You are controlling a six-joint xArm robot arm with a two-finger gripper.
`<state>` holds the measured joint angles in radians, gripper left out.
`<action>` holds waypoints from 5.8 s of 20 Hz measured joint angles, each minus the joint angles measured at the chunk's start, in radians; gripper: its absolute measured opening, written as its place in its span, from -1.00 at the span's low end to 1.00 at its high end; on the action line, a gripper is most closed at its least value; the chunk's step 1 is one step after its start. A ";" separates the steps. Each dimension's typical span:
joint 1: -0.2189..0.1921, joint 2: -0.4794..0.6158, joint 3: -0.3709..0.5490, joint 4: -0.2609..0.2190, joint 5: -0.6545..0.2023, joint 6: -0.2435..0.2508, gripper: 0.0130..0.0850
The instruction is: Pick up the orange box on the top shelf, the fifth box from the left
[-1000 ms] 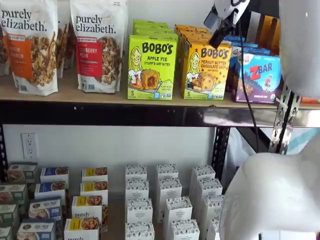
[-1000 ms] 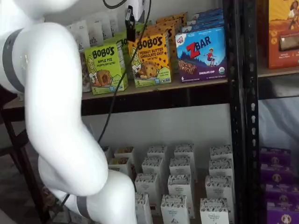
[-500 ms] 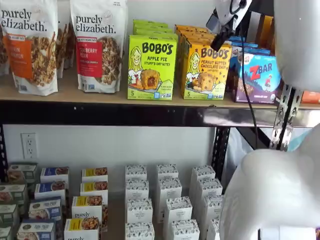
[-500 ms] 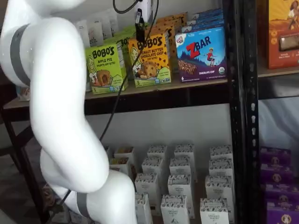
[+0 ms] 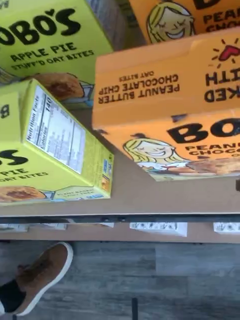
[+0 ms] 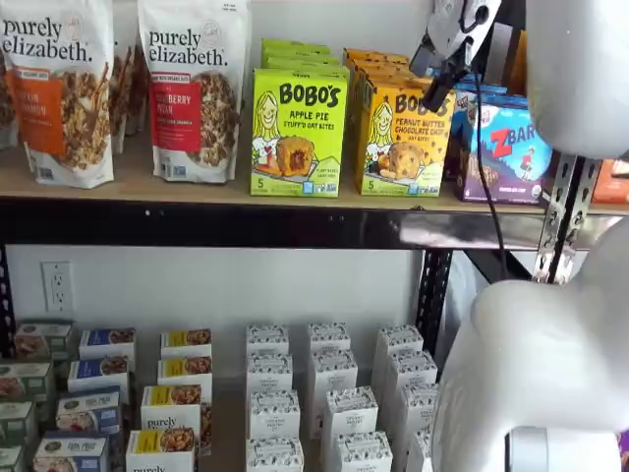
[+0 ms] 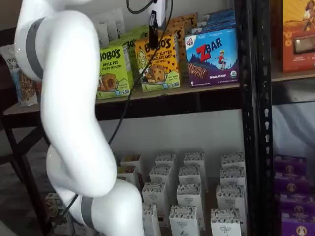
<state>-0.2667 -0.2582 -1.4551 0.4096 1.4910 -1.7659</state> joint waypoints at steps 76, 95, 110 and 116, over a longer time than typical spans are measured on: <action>0.049 0.050 0.015 -0.096 -0.016 0.011 0.11; 0.034 0.030 -0.001 -0.066 0.044 0.013 -0.33; 0.009 -0.080 -0.040 -0.108 0.348 0.029 -0.33; -0.023 -0.153 -0.007 -0.094 0.421 0.015 -0.33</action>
<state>-0.2898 -0.4113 -1.4624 0.3160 1.9124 -1.7508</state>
